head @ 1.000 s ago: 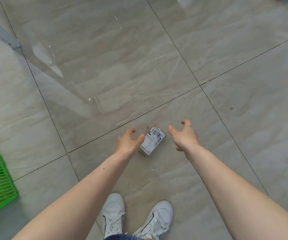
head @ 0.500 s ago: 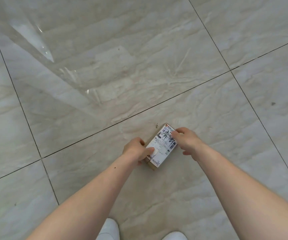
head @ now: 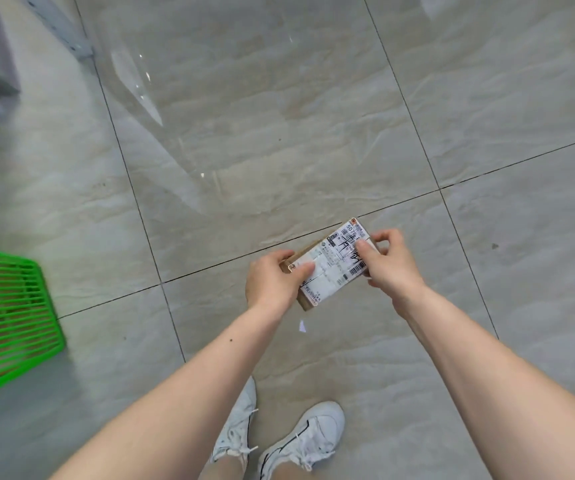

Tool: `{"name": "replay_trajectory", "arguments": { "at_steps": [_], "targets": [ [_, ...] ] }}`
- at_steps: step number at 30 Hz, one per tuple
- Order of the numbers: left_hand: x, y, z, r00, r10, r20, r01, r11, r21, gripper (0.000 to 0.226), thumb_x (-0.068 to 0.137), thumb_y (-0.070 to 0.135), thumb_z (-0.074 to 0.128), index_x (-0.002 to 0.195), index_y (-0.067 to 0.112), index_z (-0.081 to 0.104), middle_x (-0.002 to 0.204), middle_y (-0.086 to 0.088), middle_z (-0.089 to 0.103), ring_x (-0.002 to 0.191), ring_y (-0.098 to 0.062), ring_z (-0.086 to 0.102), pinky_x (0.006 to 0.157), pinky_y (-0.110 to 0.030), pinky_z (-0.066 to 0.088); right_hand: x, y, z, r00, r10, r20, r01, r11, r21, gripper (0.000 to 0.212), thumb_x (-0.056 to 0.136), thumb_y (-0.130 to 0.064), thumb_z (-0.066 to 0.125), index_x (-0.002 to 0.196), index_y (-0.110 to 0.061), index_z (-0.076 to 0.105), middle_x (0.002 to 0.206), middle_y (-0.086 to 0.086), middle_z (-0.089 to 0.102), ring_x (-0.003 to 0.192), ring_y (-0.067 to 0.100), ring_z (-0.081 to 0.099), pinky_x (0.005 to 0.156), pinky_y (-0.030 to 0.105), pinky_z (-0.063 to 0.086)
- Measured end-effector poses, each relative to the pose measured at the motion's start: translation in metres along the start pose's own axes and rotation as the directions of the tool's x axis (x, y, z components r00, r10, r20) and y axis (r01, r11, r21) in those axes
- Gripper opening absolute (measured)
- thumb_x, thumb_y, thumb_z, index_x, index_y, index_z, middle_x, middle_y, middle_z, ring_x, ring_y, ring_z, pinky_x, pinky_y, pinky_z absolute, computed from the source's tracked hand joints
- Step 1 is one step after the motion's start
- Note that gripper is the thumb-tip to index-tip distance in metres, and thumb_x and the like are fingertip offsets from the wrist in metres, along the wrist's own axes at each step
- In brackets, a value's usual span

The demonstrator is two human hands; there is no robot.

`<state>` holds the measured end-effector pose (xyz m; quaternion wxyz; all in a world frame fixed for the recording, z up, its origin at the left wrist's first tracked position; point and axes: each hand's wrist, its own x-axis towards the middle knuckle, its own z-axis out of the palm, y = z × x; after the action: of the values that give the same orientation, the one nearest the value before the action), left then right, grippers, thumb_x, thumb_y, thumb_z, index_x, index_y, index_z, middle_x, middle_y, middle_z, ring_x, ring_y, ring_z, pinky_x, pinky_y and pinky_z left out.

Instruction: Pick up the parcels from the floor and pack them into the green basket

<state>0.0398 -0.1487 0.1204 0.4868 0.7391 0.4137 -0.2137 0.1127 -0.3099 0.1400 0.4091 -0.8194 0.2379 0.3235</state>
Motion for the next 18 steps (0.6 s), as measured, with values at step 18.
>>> {"name": "replay_trajectory", "arguments": {
  "at_steps": [18],
  "targets": [
    [-0.189, 0.111, -0.245, 0.980, 0.088, -0.178, -0.126, 0.969, -0.212, 0.083, 0.053, 0.064, 0.068, 0.127, 0.028, 0.054, 0.121, -0.001, 0.063, 0.111, -0.022, 0.062, 0.095, -0.043, 0.052, -0.253, -0.209, -0.025, 0.963, -0.268, -0.014, 0.267, 0.963, -0.018, 0.050, 0.063, -0.063, 0.054, 0.111, -0.056, 0.043, 0.117, 0.014, 0.061, 0.107, 0.037, 0.064, 0.096, 0.056, 0.053]
  ]
}}
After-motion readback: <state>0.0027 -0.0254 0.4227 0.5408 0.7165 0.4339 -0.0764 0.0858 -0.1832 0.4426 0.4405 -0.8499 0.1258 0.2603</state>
